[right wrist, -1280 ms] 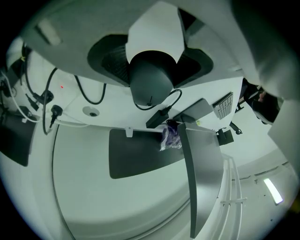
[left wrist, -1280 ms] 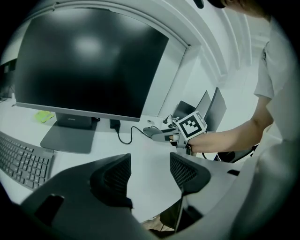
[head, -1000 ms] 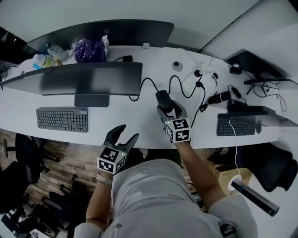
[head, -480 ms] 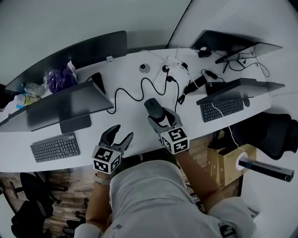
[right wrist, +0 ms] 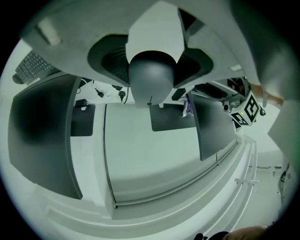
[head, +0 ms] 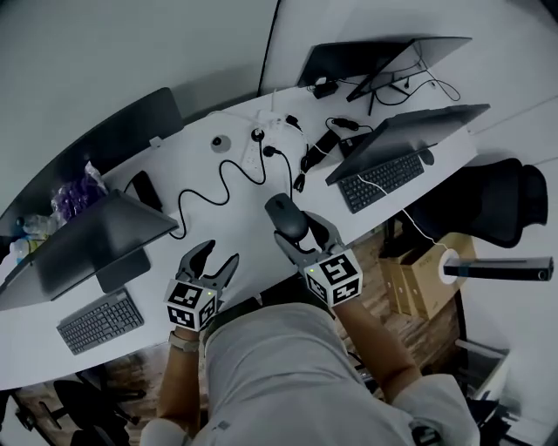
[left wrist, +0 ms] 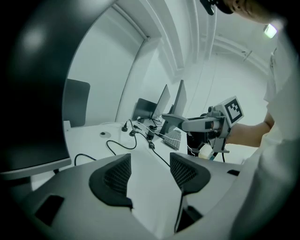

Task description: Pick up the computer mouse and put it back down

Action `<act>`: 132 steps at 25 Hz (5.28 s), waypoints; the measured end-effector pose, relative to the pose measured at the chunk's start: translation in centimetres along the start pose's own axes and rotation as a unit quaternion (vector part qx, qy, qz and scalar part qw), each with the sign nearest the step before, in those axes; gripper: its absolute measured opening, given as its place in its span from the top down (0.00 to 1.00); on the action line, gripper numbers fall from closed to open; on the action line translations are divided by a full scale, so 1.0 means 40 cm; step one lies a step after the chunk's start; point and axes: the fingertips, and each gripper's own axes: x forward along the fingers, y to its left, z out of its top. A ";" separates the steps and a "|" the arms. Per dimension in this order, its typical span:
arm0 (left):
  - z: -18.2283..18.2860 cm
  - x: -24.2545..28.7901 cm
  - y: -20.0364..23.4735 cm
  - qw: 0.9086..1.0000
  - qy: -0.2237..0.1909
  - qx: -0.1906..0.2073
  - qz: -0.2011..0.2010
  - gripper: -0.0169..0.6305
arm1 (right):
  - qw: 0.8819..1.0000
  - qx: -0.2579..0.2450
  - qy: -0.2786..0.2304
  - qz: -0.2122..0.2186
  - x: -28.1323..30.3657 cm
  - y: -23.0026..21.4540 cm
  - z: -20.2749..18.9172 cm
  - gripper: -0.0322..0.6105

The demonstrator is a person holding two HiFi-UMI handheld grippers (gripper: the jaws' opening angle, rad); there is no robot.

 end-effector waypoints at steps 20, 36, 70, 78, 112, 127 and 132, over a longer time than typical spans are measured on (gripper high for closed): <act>0.017 0.050 -0.083 0.997 0.003 0.027 -0.075 0.57 | 0.996 0.007 -0.065 -0.068 -0.245 0.002 0.036 0.50; 0.006 0.034 -0.060 0.998 0.006 0.011 -0.064 0.59 | 0.997 0.006 -0.057 -0.050 -0.189 0.016 0.045 0.50; -0.030 0.053 0.010 0.992 0.016 -0.101 0.071 0.59 | 0.987 -0.044 0.108 0.110 0.229 -0.069 -0.122 0.50; -0.025 0.048 0.018 0.988 0.012 -0.120 0.101 0.59 | 0.979 -0.060 0.148 0.131 0.315 -0.061 -0.208 0.50; -0.068 0.071 0.031 0.974 0.031 -0.157 0.160 0.59 | 0.962 -0.098 0.209 0.143 0.450 -0.097 -0.336 0.50; -0.042 0.069 0.010 0.981 0.025 -0.122 0.146 0.59 | 0.973 -0.071 0.177 0.133 0.378 -0.122 -0.261 0.50; -0.016 0.070 0.014 0.984 0.017 -0.108 0.138 0.59 | 0.979 -0.059 0.148 0.127 0.329 -0.131 -0.199 0.50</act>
